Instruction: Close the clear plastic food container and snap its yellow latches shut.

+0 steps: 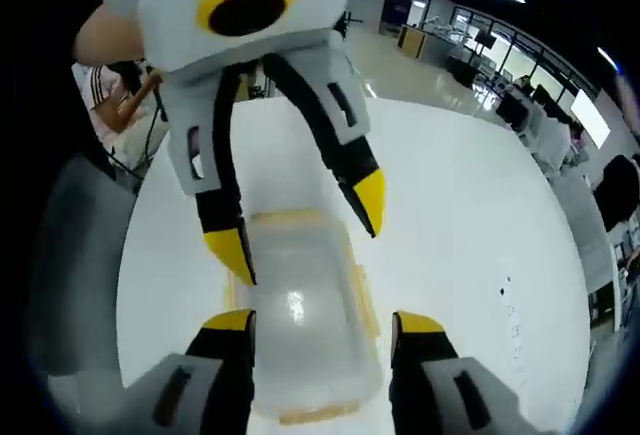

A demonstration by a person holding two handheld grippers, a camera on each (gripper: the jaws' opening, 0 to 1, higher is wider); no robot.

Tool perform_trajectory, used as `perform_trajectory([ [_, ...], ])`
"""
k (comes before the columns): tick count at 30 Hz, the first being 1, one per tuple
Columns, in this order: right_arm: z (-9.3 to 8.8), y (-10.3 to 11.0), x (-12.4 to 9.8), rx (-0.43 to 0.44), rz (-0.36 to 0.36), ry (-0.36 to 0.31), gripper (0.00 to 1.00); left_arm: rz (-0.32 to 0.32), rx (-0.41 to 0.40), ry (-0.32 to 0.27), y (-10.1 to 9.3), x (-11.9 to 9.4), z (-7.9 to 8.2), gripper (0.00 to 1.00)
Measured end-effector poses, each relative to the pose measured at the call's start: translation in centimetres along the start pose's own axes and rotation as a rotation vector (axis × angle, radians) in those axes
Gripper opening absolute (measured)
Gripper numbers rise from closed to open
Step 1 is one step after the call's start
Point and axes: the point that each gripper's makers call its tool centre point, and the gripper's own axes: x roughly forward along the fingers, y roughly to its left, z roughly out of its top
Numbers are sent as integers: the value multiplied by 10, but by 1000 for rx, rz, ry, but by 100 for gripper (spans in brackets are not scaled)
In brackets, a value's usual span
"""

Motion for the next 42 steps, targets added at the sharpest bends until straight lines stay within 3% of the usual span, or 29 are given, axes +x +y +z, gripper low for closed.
perform_trajectory([
  [6,-4,-12,-4,162,-172,-35,54,175,-120,18,21,-9,-11,49],
  [11,-11,-19,-13,366,-308,-85,53,259,-229,8,27,-14,-20,51],
  [15,-17,-22,-19,432,-396,-103,52,355,-303,-22,31,-22,-21,52],
  [19,-19,-21,-19,427,-415,-105,53,384,-316,-25,30,-24,-20,52],
  [21,-18,-23,-20,469,-420,-135,53,404,-328,-26,33,-25,-21,52],
  [23,-20,-24,-20,470,-421,-133,53,399,-349,-31,34,-25,-21,52],
  [27,-21,-25,-23,577,-424,-207,54,408,-414,-65,33,-26,-22,52],
  [30,-27,-24,-21,569,-435,-211,55,399,-447,-84,30,-23,-24,54],
  [34,-28,-21,-19,614,-430,-267,56,407,-598,-174,29,-23,-27,54],
  [37,-25,-20,-21,685,-423,-371,56,379,-704,-236,27,-22,-30,55],
  [40,-30,-19,-23,808,-413,-440,59,378,-759,-254,27,-22,-35,56],
  [42,-40,-21,-24,842,-437,-427,59,389,-783,-257,27,-23,-39,56],
])
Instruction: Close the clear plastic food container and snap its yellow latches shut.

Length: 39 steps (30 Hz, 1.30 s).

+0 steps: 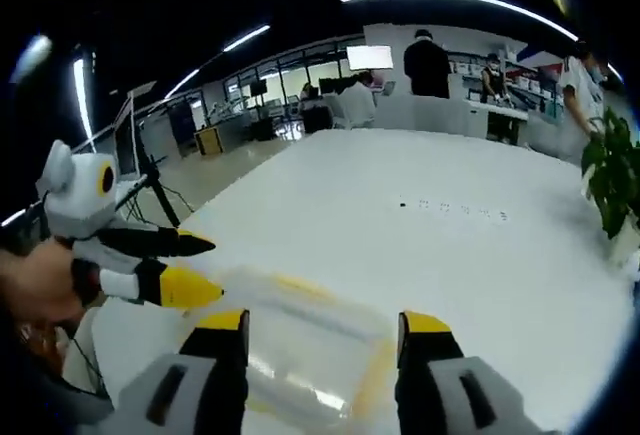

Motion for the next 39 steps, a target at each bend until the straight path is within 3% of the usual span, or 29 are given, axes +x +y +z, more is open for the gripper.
perform_trajectory([
  [8,-12,-5,5,5,-3,41,61,0,-35,43,2,3,-13,58],
  [11,-31,-10,6,30,-21,130,61,-60,-56,112,-11,3,-27,46],
  [13,-33,-7,7,25,-13,130,60,-58,-47,139,-13,3,-35,44],
  [17,-31,2,9,55,3,123,56,-84,-147,171,-22,7,-43,49],
  [20,-32,5,14,57,-2,126,59,-90,-171,192,-28,11,-47,54],
  [28,-36,4,15,114,-42,86,56,-60,-210,166,-27,14,-44,52],
  [30,-35,3,15,123,-46,82,55,-48,-258,157,-26,16,-43,48],
  [31,-33,4,15,121,-45,73,55,-37,-340,154,-28,14,-44,47],
  [32,-34,1,14,124,-53,79,55,-42,-273,152,-27,14,-43,47],
  [39,-35,6,12,123,-55,74,55,-25,-285,129,-28,13,-44,48],
])
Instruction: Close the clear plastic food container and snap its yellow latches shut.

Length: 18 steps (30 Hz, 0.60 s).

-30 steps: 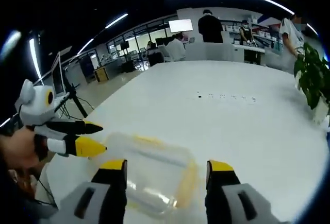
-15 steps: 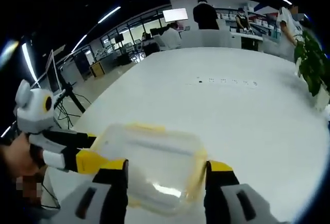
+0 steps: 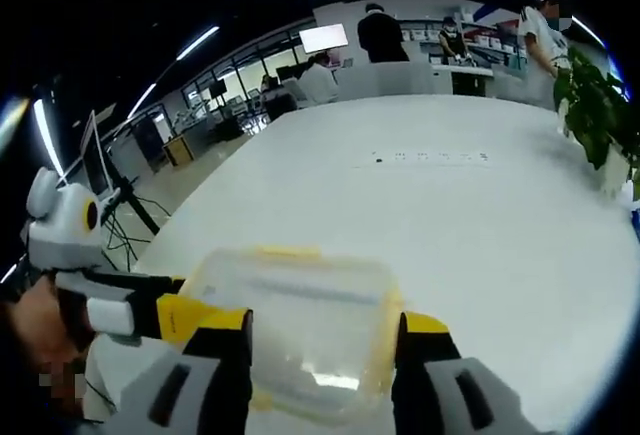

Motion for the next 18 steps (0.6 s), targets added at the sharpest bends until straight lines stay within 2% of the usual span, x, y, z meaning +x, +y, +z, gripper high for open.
perform_trajectory([
  [6,2,4,4,0,-2,-12,55,0,5,1,6,-1,2,48],
  [18,19,26,31,-16,14,-16,55,29,-10,-24,38,-4,22,48],
])
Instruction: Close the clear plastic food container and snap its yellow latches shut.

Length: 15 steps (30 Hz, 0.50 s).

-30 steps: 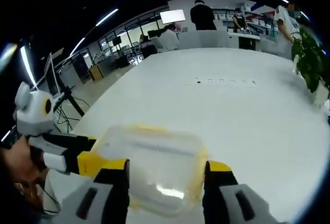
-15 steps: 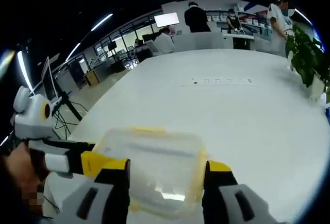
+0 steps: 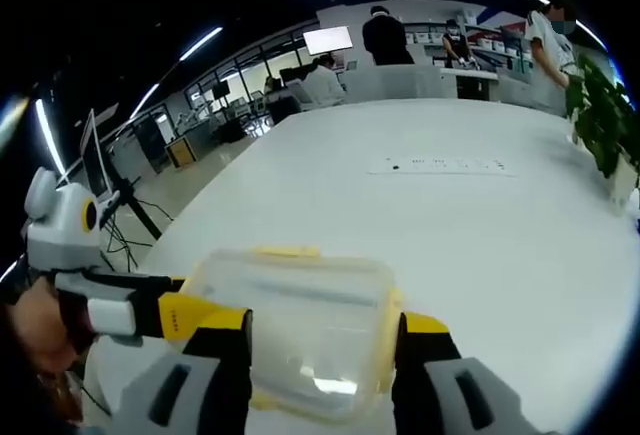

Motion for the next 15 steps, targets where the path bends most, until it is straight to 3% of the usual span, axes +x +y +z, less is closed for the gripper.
perform_trajectory([
  [15,29,20,44,-3,14,-13,55,35,-19,-20,43,10,40,49],
])
